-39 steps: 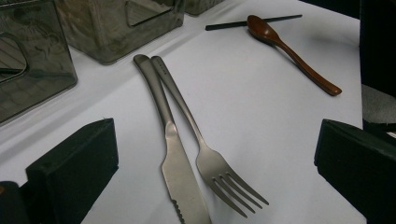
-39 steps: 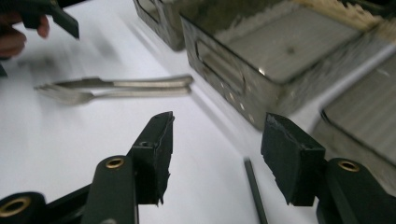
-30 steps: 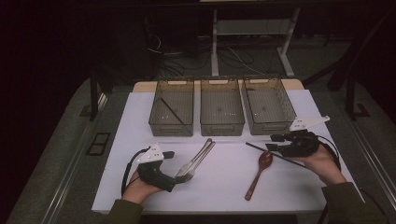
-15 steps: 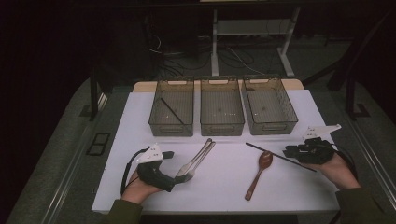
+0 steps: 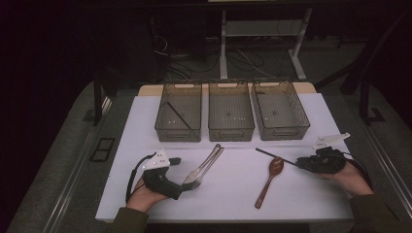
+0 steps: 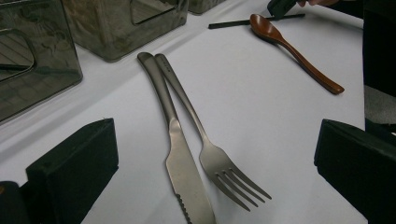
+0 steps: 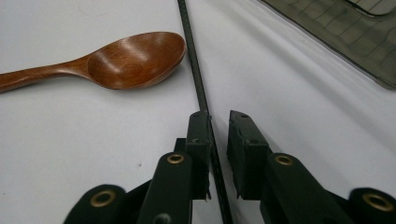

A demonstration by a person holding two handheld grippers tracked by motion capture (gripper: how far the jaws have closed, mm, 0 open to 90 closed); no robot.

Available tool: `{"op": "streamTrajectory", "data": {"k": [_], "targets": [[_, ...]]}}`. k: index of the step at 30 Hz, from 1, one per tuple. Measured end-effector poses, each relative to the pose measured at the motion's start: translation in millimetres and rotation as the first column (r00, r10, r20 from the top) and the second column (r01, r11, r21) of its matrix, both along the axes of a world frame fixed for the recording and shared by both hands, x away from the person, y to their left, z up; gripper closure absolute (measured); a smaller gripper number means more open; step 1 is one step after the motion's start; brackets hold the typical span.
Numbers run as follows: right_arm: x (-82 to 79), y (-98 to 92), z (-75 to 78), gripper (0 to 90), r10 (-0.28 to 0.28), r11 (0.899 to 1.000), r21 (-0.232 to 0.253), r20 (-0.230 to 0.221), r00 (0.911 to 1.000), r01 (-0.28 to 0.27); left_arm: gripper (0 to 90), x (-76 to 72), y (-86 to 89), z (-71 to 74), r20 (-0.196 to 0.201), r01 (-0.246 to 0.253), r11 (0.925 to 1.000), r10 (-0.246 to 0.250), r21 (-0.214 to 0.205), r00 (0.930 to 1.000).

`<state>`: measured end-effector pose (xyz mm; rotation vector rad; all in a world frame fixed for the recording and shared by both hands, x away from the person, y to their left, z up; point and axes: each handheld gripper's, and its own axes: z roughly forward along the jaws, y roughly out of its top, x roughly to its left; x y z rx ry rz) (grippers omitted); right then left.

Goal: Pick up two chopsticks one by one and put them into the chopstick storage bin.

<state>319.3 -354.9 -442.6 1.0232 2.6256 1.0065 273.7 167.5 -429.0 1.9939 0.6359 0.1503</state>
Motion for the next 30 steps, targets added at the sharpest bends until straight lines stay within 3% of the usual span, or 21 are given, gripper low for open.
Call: {"op": "streamTrajectory", "data": {"k": [19, 23, 30], "targets": [[-0.9, 2.3, -4.1, 85.1, 0.058, 0.998, -0.028, 0.037, 0.9976, -0.057, 0.0, -0.3, 0.1, -0.1, -0.001, 0.002, 1.0, -0.002, 0.0, 1.0], [-1.0, 0.6, -2.2, 85.1, 0.057, 0.998, -0.001, 0.024, 0.9981, -0.057, 0.0, -0.1, 0.1, -0.2, -0.001, 0.004, 1.0, -0.004, 0.0, 1.0], [-2.8, -5.1, 5.6, 85.1, 0.05, 0.997, 0.049, 0.046, 0.9977, -0.052, 0.0, -0.3, 0.0, 0.0, -0.001, 0.006, 1.0, -0.006, -0.001, 1.0]]}}
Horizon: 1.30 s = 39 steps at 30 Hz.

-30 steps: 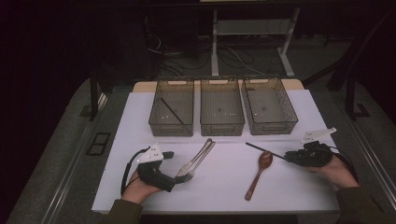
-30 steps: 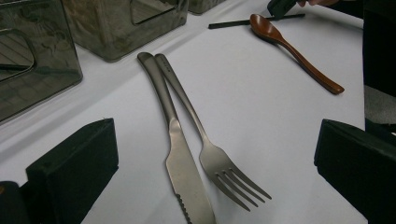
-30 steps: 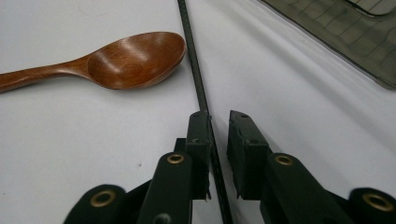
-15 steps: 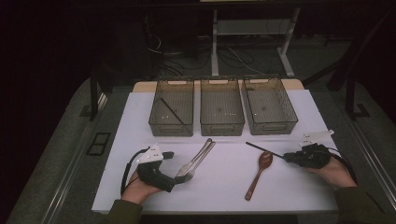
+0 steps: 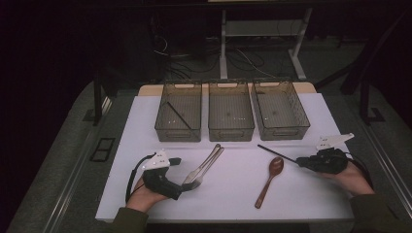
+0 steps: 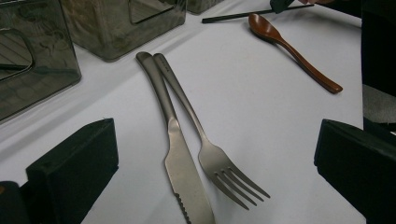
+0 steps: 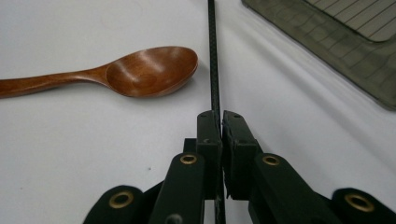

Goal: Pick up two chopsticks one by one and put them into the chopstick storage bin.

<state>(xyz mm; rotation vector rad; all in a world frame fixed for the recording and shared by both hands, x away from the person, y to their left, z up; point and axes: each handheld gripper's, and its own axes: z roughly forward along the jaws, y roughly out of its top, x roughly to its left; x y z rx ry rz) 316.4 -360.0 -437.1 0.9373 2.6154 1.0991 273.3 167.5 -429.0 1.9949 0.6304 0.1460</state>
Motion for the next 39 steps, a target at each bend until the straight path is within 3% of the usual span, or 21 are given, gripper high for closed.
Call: {"op": "streamTrajectory", "data": {"k": [18, 27, 33, 39], "targets": [[-8.5, -6.2, 26.8, 85.0, -0.01, 0.991, 0.137, 0.055, 0.9984, 0.002, 0.0, 0.4, 0.0, -0.6, 0.003, 0.0, 1.0, 0.0, 0.001, 1.0], [-8.3, 6.7, 40.3, 85.0, -0.018, 0.988, 0.155, 0.068, 0.9975, 0.007, 0.0, 0.9, 1.0, -1.3, 0.009, 0.002, 1.0, -0.002, -0.009, 1.0], [-6.7, 14.3, 49.6, 85.0, -0.035, 0.981, 0.192, 0.068, 0.9971, 0.021, 0.0, 1.4, 0.7, -2.2, 0.006, 0.003, 0.9999, -0.003, -0.013, 1.0], [-0.4, 27.6, 58.0, 84.9, -0.05, 0.982, 0.186, 0.081, 0.9955, 0.035, 0.0, 0.9, 0.4, -1.9, 0.005, 0.001, 0.9998, -0.001, -0.019, 1.0]]}}
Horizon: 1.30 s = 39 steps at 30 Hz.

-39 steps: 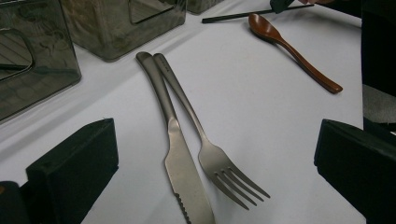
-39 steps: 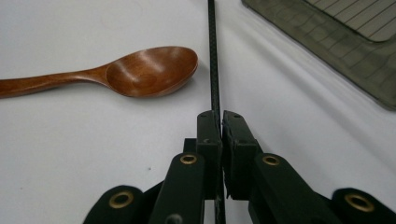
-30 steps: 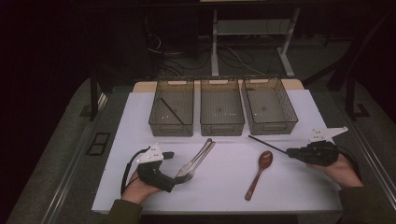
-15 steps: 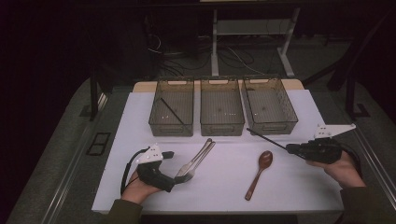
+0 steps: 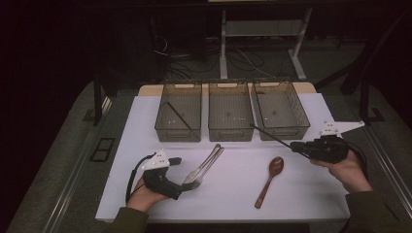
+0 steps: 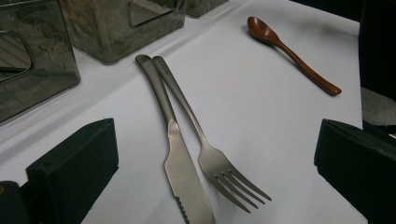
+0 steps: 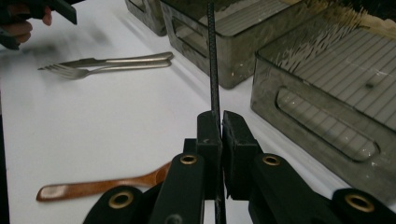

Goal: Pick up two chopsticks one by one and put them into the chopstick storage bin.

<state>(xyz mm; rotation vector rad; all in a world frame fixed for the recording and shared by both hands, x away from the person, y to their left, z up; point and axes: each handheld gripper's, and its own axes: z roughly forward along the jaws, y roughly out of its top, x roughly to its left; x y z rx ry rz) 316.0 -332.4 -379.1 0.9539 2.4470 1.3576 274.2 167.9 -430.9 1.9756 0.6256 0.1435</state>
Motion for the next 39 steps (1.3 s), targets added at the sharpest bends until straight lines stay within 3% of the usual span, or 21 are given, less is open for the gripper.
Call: {"op": "streamTrajectory", "data": {"k": [10, 26, 39], "targets": [[13.1, 20.6, 6.1, 85.0, -0.024, 1.0, 0.007, -0.009, 0.9997, 0.024, 0.0, -0.3, -1.4, 0.4, 0.0, 0.005, 1.0, -0.005, -0.004, 1.0], [38.2, 73.8, 16.9, 85.0, -0.063, 0.998, -0.007, -0.013, 0.9979, 0.063, 0.0, -1.4, -2.3, 1.6, 0.01, 0.009, 1.0, -0.009, -0.001, 0.9999], [60.7, 120.9, 31.1, 84.9, -0.048, 0.998, -0.028, -0.004, 0.9989, 0.047, 0.0, -1.8, -2.4, 1.8, 0.011, 0.007, 1.0, -0.007, -0.005, 0.9999]]}}
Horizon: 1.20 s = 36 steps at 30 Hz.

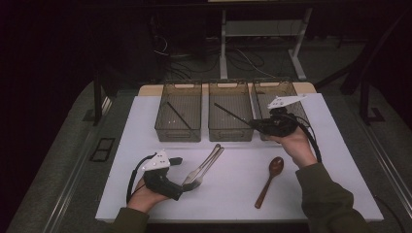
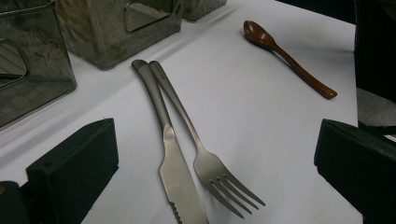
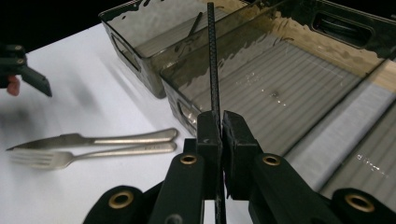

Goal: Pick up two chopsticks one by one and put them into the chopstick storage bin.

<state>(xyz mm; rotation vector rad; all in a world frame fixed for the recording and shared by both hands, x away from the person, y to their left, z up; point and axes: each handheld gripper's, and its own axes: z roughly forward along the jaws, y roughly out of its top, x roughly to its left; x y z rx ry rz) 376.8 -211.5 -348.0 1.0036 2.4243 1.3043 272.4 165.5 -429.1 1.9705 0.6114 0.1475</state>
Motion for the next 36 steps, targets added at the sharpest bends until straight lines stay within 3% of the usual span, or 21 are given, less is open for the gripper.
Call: {"op": "streamTrajectory", "data": {"k": [20, 26, 36], "targets": [[46.7, 84.8, 8.7, 84.9, -0.011, 0.999, -0.049, -0.035, 0.9993, 0.009, 0.0, 0.7, 1.6, 1.1, 0.0, 0.001, 0.9998, -0.001, -0.022, 1.0], [61.5, 110.4, 5.8, 84.9, -0.008, 0.996, -0.085, -0.042, 0.9991, 0.005, 0.0, 0.5, 1.3, 1.6, 0.005, 0.001, 0.9996, -0.001, -0.027, 1.0], [82.7, 151.4, -1.6, 84.9, -0.023, 0.994, -0.107, -0.071, 0.9972, 0.015, 0.0, 1.5, 1.7, 1.6, 0.006, 0.008, 0.9995, -0.008, -0.03, 0.9999]]}}
